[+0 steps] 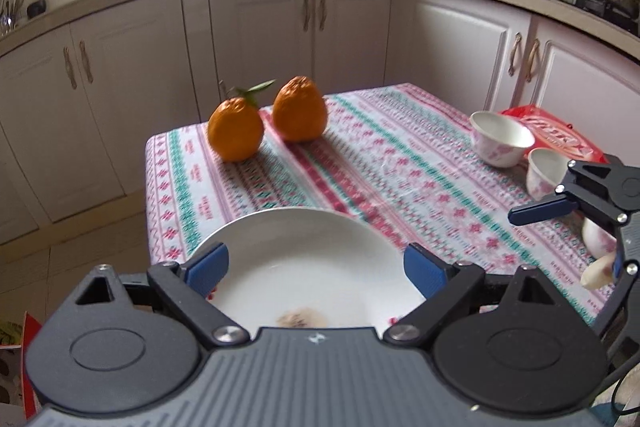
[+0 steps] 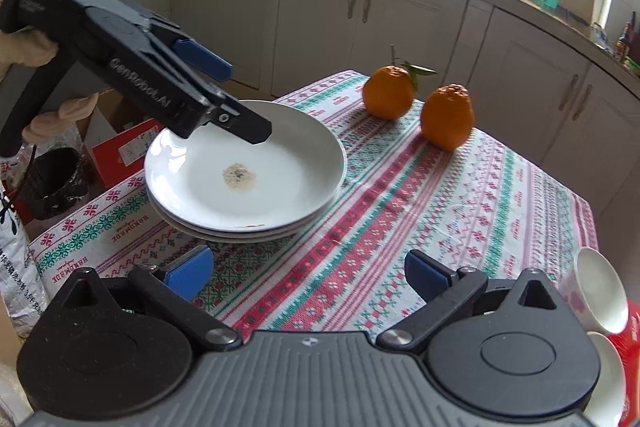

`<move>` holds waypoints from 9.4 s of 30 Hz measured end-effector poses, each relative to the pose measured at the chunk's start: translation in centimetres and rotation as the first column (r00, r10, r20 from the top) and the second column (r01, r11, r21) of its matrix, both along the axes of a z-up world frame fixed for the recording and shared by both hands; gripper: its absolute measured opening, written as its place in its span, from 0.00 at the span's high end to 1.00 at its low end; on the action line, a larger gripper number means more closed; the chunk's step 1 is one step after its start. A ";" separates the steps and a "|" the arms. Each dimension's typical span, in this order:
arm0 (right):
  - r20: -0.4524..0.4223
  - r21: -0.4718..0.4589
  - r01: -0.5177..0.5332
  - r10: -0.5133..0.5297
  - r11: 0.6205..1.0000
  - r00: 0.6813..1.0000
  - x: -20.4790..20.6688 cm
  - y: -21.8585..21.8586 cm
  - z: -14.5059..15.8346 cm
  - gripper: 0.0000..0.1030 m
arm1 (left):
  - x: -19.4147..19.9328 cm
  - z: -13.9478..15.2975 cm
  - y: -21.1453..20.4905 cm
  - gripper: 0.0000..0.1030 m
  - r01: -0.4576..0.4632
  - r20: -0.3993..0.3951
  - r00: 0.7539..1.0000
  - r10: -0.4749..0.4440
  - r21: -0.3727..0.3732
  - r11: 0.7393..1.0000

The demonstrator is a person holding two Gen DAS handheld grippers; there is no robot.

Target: Organize plates and bowls

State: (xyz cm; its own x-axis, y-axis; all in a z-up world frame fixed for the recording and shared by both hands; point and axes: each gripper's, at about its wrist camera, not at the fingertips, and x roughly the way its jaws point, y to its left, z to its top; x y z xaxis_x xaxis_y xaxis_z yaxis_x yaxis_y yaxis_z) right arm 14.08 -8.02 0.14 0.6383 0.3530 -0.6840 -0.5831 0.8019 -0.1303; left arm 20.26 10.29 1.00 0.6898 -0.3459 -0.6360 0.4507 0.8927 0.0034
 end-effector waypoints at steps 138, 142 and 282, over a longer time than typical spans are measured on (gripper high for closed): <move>-0.269 0.264 0.203 -0.130 0.943 0.954 3.4 -12.5 -2.5 0.23 | -7.3 -7.0 -14.0 0.19 0.231 -0.008 0.973 -0.231 -0.035 0.972; -0.234 0.265 0.187 -0.124 0.946 0.964 3.0 -12.4 -2.1 0.04 | -7.4 -7.0 -14.0 0.07 0.232 0.010 0.973 -0.232 -0.029 0.972; -0.220 0.289 0.240 -0.180 0.927 0.959 3.1 -19.8 2.6 0.40 | -9.0 -1.9 -22.1 0.19 0.181 0.046 0.983 -0.180 -0.022 0.983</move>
State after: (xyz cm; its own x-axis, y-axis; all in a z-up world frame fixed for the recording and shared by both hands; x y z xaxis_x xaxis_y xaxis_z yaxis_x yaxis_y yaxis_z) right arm 17.14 -27.79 2.75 0.5932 0.4380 -0.6754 -0.3862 0.8910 0.2386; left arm 11.25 -11.82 -0.92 0.6414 -0.4834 -0.5958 0.6042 0.7968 0.0040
